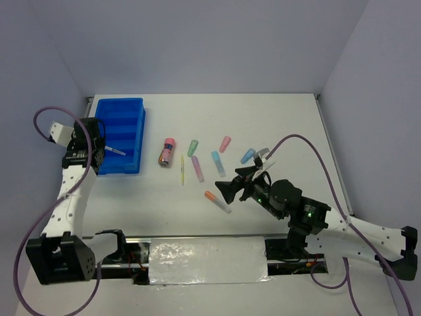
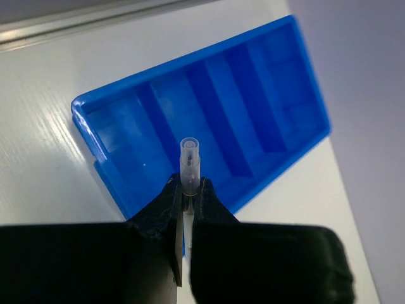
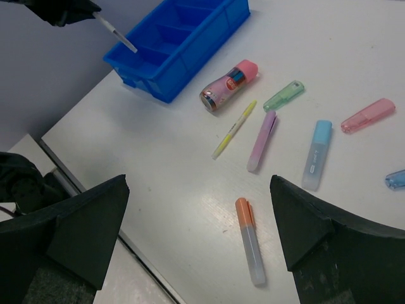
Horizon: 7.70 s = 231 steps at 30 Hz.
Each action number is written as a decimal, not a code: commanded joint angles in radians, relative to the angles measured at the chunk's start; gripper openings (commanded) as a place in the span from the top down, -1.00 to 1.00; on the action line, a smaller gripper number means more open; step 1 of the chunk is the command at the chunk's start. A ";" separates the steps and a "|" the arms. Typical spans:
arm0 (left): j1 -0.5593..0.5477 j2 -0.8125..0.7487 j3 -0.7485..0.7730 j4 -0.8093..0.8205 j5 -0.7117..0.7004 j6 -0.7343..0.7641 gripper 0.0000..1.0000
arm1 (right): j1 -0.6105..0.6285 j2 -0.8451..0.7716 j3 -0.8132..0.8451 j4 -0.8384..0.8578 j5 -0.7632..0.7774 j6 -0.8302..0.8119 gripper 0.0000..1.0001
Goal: Sort the stationery into containers
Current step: Place the pen in the storage box, then pick up the pen from the center of the board, then close the pen cap on the pen.
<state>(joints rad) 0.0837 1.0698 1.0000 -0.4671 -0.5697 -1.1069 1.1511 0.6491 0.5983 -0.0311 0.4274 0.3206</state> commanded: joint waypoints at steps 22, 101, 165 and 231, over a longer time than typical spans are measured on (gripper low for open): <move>0.129 0.208 -0.182 0.280 0.157 -0.054 0.72 | -0.002 -0.049 -0.003 -0.104 -0.038 0.034 -0.99; -0.748 0.468 -0.034 0.031 0.260 0.335 1.00 | -0.701 0.510 0.236 -0.383 -0.541 -0.023 -0.94; -0.799 -0.421 -0.405 0.506 0.844 0.404 1.00 | -0.679 0.110 -0.043 0.217 -0.428 0.539 1.00; -0.818 -0.330 -0.529 0.923 1.007 0.300 1.00 | -0.264 0.221 -0.015 0.594 -0.366 0.414 1.00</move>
<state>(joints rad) -0.7300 0.7620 0.4240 0.4263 0.4412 -0.8364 0.8795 0.8703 0.5442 0.5159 0.0658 0.7494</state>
